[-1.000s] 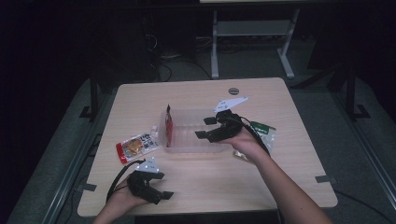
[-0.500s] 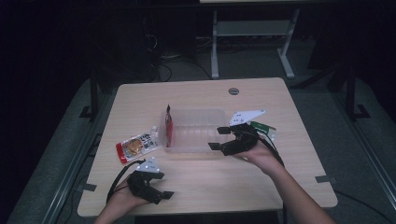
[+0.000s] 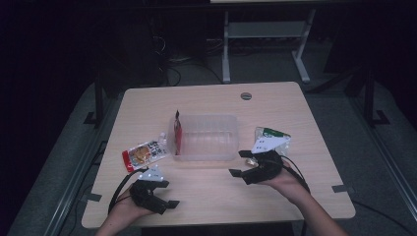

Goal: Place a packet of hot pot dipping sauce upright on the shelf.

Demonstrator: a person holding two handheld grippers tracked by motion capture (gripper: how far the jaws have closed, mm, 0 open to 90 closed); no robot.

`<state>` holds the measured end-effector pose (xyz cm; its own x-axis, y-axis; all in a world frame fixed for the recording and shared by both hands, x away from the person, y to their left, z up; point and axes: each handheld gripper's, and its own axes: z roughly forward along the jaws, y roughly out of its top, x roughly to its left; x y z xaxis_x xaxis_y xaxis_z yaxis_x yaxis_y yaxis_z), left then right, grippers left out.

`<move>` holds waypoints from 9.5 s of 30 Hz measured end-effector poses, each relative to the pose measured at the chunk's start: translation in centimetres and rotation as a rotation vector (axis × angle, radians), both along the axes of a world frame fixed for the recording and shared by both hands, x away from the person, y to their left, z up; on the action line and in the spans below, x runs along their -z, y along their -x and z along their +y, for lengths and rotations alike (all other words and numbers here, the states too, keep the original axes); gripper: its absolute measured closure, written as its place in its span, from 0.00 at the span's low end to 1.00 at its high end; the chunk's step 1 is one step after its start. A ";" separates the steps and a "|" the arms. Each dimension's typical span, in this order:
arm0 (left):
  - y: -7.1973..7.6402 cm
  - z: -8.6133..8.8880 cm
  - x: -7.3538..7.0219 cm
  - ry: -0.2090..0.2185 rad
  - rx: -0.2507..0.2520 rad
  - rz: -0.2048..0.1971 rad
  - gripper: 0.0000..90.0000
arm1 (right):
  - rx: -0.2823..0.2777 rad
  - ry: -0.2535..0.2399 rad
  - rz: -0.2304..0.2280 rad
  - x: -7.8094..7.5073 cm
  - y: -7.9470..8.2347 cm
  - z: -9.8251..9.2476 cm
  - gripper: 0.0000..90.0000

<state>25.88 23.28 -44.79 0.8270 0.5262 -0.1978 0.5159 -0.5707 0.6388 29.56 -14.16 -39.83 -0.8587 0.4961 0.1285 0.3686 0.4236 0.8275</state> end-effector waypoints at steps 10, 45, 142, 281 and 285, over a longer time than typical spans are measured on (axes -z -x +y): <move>-0.1 0.4 -0.1 -0.004 -0.016 -0.010 0.18 | 0.015 0.057 0.004 2.3 3.0 -2.4 0.24; -4.0 5.2 -3.7 -0.086 -0.179 -0.068 1.00 | 0.096 0.137 -0.010 4.8 4.1 -4.8 0.17; -2.5 -0.3 -0.3 -0.171 0.006 0.094 1.00 | 0.122 0.133 -0.004 4.9 3.6 -5.1 0.17; 0.4 1.2 -0.4 -0.045 -0.014 0.087 1.00 | -0.296 -0.290 0.300 2.4 0.6 6.2 1.00; 0.4 1.2 -0.4 -0.031 -0.013 0.079 1.00 | -0.296 -0.333 0.285 1.7 0.7 5.9 1.00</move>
